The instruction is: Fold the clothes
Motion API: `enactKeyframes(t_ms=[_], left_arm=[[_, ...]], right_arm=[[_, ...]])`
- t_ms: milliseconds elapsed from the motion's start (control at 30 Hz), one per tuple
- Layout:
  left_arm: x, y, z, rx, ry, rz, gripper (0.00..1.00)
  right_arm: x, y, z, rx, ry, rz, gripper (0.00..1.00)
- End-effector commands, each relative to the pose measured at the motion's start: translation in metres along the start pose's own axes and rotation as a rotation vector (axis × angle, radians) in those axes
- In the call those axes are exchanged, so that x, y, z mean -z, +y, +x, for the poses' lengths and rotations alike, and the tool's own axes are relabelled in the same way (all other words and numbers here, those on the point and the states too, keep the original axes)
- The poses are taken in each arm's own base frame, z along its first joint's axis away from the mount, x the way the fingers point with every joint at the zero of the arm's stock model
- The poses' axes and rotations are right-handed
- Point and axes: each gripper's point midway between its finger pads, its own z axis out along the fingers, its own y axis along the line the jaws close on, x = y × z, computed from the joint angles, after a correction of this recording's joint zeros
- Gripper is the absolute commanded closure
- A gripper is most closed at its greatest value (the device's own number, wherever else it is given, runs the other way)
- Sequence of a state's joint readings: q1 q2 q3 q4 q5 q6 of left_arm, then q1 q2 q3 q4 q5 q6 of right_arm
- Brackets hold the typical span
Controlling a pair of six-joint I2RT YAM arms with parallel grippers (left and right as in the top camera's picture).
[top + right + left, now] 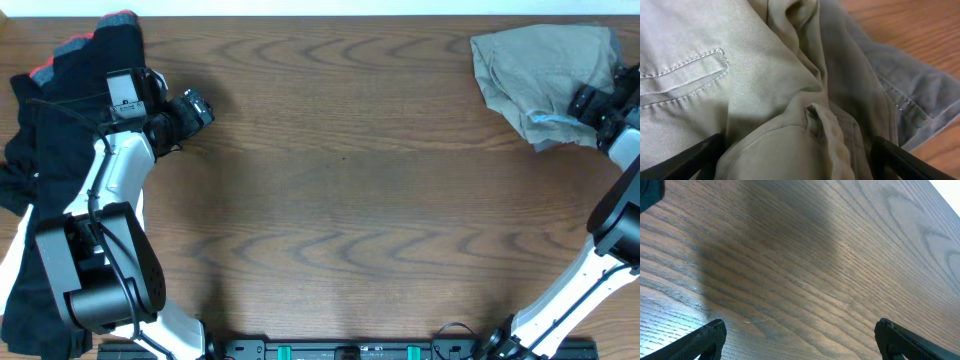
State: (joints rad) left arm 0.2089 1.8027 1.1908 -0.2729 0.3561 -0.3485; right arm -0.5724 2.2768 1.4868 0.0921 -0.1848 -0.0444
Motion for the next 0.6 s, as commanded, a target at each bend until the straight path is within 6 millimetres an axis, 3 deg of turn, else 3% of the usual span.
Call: enactKeyframes(t_ms=[0, 133, 200, 400, 567], left_arm=[[0.004, -0.003, -0.008, 0.009, -0.019, 0.004, 0.03], [0.004, -0.003, -0.008, 0.009, -0.019, 0.004, 0.0], [0.004, -0.003, -0.008, 0.009, -0.019, 0.004, 0.02], [0.004, -0.003, -0.008, 0.009, -0.019, 0.004, 0.02], [0.004, -0.003, -0.008, 0.009, -0.019, 0.004, 0.02]], right_arm=[[0.0, -0.03, 0.022, -0.022, 0.057, 0.061, 0.08], [0.027, -0.019, -0.02, -0.009, -0.025, 0.009, 0.05], [0.05, -0.007, -0.05, 0.008, -0.081, -0.023, 0.01], [0.143, 0.04, -0.125, 0.063, -0.22, -0.132, 0.01], [0.212, 0.105, -0.14, 0.112, -0.231, -0.331, 0.01]])
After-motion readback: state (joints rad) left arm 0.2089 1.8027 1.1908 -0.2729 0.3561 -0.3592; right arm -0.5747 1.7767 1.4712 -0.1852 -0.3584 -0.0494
